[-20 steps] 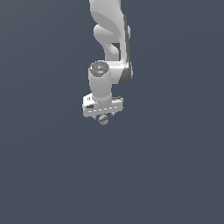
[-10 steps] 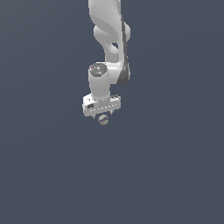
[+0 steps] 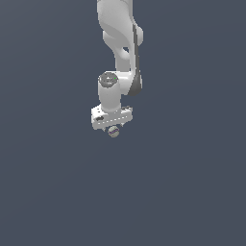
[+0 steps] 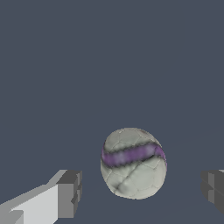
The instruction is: Pick up the object and move it to a goal position.
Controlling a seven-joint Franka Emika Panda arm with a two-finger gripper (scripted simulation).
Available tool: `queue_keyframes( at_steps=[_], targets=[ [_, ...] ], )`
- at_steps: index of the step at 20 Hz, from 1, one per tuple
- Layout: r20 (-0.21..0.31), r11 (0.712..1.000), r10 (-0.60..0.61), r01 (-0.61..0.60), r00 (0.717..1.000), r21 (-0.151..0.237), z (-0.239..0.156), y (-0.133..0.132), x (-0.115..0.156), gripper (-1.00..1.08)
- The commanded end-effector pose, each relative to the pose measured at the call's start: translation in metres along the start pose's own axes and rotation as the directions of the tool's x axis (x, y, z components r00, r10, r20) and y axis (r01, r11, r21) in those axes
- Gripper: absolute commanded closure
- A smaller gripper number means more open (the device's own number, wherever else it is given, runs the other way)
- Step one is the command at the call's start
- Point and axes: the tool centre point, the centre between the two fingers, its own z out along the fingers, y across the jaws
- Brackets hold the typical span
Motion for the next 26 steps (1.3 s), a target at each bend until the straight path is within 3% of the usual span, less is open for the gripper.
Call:
queue_keyframes(
  at_steps=[1, 11, 12, 26],
  targets=[
    [0.001, 1.0, -0.001, 0.001, 1.0, 0.0, 0.011, 0.0, -0.001, -0.92],
    [0.0, 1.0, -0.003, 0.003, 1.0, 0.0, 0.038, 0.0, -0.001, -0.92],
    [0.0, 1.0, -0.003, 0.003, 1.0, 0.0, 0.038, 0.0, -0.001, 1.08],
    [0.0, 1.0, -0.002, 0.002, 1.0, 0.0, 0.033, 0.003, -0.003, 1.08]
  ],
)
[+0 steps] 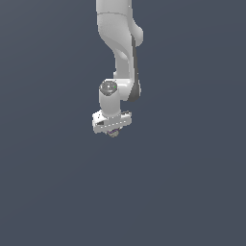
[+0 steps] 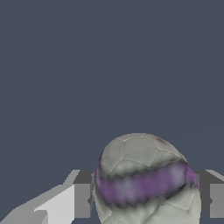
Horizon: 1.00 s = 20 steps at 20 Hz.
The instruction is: Pick up the object and move it to a goal position.
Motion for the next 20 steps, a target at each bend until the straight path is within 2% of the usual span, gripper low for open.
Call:
queue_keyframes(
  at_steps=[1, 9, 20],
  targets=[
    [-0.001, 1.0, 0.001, -0.001, 1.0, -0.001, -0.004, 0.003, -0.002, 1.08],
    [-0.001, 1.0, 0.001, -0.001, 1.0, -0.001, -0.037, 0.029, -0.021, 1.08],
    [-0.003, 1.0, 0.0, 0.0, 1.0, 0.002, -0.123, 0.096, -0.071, 1.08]
  ],
)
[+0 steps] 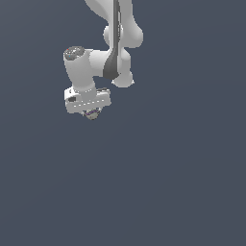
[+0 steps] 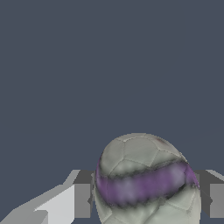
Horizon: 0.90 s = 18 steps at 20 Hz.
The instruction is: Pick up the object and move it to a goal position.
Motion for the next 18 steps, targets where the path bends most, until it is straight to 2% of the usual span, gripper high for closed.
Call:
queue_keyframes(
  at_steps=[1, 10, 18],
  targets=[
    [-0.001, 1.0, -0.001, 0.001, 1.0, 0.0, -0.021, 0.016, -0.011, 1.08],
    [0.0, 1.0, -0.001, 0.001, 1.0, -0.001, -0.072, 0.057, -0.039, 1.08],
    [0.0, 1.0, -0.001, 0.001, 1.0, -0.001, -0.085, 0.069, -0.044, 1.08]
  ],
)
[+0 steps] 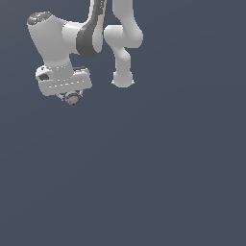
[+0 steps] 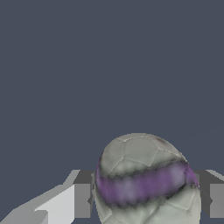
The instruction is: Pick up the object and move it to a goal position.
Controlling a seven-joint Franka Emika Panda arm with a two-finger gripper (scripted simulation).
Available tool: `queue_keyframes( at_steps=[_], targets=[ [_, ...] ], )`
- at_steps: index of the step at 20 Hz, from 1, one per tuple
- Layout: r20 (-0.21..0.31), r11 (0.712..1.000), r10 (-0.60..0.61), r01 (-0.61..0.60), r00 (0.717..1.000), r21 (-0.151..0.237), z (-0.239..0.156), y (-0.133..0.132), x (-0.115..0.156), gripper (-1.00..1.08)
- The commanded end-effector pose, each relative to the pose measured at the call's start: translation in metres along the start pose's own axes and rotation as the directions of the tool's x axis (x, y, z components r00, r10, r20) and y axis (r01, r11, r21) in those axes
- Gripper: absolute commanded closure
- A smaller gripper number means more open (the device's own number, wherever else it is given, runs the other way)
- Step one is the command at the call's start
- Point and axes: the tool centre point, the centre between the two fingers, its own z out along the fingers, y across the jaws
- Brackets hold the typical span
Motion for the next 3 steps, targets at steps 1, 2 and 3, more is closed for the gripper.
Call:
queue_keyframes(
  at_steps=[1, 2, 3],
  targets=[
    [0.0, 1.0, -0.001, 0.001, 1.0, -0.001, -0.0005, 0.0003, 0.0008, 1.08],
    [0.0, 1.0, -0.001, 0.001, 1.0, -0.001, 0.0003, -0.0002, 0.0014, 1.08],
    [0.0, 1.0, -0.001, 0.001, 1.0, -0.001, 0.0005, -0.0003, 0.0016, 1.08]
  ],
)
